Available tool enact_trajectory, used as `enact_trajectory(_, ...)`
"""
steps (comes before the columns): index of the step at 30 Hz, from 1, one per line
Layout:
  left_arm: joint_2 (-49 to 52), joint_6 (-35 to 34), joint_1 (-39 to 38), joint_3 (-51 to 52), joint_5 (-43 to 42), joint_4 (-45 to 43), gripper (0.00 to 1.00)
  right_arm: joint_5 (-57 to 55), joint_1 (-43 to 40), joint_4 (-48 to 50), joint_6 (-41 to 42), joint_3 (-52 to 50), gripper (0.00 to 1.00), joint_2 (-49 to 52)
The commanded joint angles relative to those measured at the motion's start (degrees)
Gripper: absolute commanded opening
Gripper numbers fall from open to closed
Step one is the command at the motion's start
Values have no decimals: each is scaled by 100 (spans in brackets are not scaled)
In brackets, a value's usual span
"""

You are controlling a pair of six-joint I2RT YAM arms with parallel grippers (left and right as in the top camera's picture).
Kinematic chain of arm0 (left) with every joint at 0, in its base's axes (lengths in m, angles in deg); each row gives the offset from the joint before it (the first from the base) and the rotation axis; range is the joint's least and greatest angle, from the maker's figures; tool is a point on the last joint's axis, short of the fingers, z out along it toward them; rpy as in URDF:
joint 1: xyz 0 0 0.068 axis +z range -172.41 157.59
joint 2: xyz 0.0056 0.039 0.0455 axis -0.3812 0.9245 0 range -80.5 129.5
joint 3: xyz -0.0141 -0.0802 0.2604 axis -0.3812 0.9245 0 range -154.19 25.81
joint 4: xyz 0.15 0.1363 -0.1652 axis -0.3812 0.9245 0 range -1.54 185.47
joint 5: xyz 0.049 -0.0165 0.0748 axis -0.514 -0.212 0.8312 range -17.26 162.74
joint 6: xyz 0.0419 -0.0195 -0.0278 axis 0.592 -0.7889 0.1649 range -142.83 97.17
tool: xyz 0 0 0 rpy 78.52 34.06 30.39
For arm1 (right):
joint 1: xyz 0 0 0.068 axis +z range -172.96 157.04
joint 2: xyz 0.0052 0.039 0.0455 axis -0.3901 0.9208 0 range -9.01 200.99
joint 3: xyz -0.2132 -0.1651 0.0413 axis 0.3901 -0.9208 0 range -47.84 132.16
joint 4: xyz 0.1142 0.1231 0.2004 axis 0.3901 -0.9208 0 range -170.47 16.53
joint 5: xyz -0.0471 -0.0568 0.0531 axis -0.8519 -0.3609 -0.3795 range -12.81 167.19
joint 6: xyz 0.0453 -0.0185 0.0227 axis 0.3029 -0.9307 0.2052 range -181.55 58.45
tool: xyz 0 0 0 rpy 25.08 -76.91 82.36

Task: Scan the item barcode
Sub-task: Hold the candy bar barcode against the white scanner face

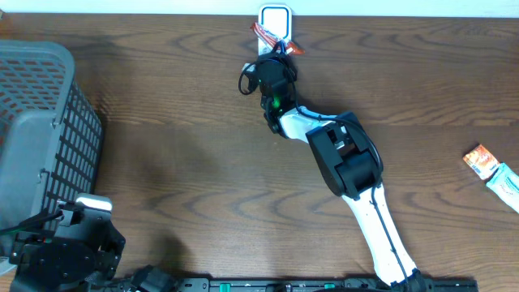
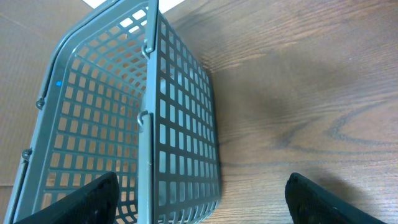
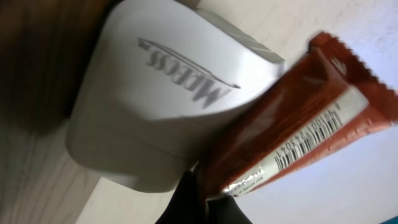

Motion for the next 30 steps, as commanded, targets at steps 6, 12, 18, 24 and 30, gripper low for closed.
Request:
enact_trajectory(6,-28,-55,17,-28,33,9,86,116,33,219,861,-35,1,-1187)
enact_trajectory(12,-28,-55,17,-28,33,7,86,52,35,-2378,3047,-35,1,-2186)
enact_trajectory(18,-28,-55,17,-28,33,7,86,778,-81,-5270,5469,-35,1,-2905)
enact_trajectory(24,-28,-55,17,-28,33,9,86,822,-227,-5549,6033,-35,1,-2962)
enact_trajectory(30,-28,-55,20,-28,33,7,86,348,-417,-3499,5027,-35,1,-2896)
